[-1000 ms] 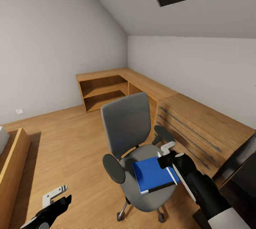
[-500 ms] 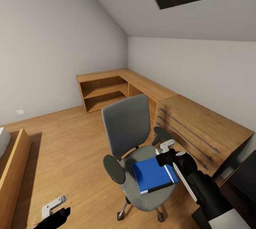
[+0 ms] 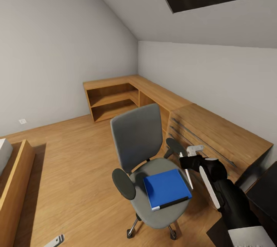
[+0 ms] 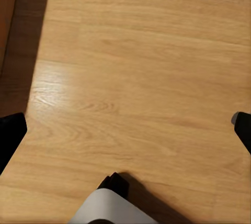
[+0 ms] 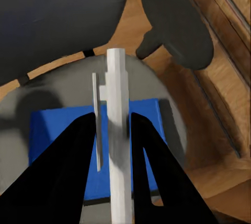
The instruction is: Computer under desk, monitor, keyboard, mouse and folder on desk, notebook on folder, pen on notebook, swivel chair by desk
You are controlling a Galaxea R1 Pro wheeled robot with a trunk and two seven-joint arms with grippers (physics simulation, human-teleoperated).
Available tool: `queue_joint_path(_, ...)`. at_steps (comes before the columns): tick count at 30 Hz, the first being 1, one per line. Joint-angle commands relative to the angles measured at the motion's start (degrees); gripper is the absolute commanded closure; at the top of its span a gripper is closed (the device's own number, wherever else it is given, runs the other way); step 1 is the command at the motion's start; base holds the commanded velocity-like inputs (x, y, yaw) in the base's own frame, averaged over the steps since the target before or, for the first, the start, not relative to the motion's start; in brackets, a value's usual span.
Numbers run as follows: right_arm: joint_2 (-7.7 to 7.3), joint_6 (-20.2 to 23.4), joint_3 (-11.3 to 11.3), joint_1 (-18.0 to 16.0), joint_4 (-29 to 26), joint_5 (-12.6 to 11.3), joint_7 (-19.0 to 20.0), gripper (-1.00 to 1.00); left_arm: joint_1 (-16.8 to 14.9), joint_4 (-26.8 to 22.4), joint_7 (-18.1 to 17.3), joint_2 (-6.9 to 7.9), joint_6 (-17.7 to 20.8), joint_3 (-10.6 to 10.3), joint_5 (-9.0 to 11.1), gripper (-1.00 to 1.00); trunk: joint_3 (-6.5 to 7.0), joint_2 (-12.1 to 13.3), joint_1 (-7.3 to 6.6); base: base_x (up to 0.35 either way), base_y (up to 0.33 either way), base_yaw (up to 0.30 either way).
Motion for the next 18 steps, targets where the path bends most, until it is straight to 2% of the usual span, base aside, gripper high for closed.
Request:
queue_joint_path(1, 0.34, 0.98, -1.22, -0.07, -0.60, -0.27, -0.05, 1.00, 0.02, -0.12, 0.32, 0.02, 0.22, -0.05, 0.46, -1.00, 0.13, 0.38, -0.22, 0.000, 0.000, 0.000)
queue_joint_path(3, 2.58, 4.84, -6.77, -0.29, -2.74, -0.05, -0.76, 1.00, 0.01, -0.03, 0.35, 0.03, 0.23, -0.09, 0.47, -1.00, 0.49, 1.18, -0.66, 0.000, 0.000, 0.000)
queue_joint_path(5, 3.59, 6.12, -9.92, -0.61, -3.62, 0.15, -2.15, 1.00, 0.00, 0.01, 0.36, 0.03, 0.23, -0.10, 0.47, -1.00, 0.85, 1.98, -1.10, 0.000, 0.000, 0.000)
queue_joint_path(9, 4.20, 6.98, -13.35, -1.38, -4.21, 0.22, -6.89, 1.00, 0.00, 0.14, 0.41, 0.02, 0.23, -0.12, 0.47, -1.00, 1.57, 3.59, -1.98, 0.000, 0.000, 0.000)
queue_joint_path(13, 4.23, 6.69, -18.41, -1.57, -4.15, 0.01, -8.49, 1.00, 0.03, 1.02, 0.50, 0.01, 0.23, -0.25, 0.47, -1.00, 2.29, 5.19, -2.85, 0.000, 0.000, 0.000)
queue_joint_path(18, 4.20, 6.61, -19.74, -1.60, -3.73, 0.14, -8.70, 1.00, 0.01, 1.27, 0.54, -0.12, 0.23, -0.36, 0.44, -1.00, 3.21, 7.20, -3.95, 0.000, 0.000, -0.018)
